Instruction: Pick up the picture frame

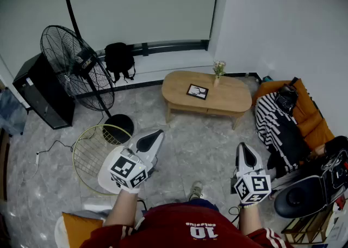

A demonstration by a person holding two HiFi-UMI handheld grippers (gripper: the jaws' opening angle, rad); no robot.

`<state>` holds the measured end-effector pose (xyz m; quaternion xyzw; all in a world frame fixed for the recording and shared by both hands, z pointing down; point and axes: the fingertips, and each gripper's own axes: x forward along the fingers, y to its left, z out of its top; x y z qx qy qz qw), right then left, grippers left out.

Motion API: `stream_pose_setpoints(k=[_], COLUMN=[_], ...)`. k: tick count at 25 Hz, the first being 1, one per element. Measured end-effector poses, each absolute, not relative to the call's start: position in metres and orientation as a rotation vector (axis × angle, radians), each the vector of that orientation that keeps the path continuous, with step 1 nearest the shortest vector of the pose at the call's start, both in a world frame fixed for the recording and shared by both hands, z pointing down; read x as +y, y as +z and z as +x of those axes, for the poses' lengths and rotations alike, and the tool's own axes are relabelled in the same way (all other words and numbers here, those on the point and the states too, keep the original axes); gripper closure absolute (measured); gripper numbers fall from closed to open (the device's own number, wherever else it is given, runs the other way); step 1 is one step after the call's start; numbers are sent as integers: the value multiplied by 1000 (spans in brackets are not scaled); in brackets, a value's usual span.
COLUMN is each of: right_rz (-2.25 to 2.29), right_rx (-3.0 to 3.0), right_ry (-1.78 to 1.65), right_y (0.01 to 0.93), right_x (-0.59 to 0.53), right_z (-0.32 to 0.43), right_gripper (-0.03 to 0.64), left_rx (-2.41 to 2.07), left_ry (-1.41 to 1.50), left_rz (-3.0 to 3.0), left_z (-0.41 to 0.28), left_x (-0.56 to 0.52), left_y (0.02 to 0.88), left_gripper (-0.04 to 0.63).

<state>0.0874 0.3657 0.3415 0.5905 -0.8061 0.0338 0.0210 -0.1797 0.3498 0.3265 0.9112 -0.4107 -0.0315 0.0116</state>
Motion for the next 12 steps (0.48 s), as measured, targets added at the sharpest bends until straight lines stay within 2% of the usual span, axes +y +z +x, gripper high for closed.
stream_pose_setpoints(k=[12], right_rz=[1841], right_rx=[-2480], right_ry=[100], right_y=[342], right_x=[370], right_z=[90], right_gripper=[626], left_rx=[-1216], left_ry=[-127], left_rz=[2864], left_z=[-168], left_x=[349], left_y=[327], left_gripper=[597])
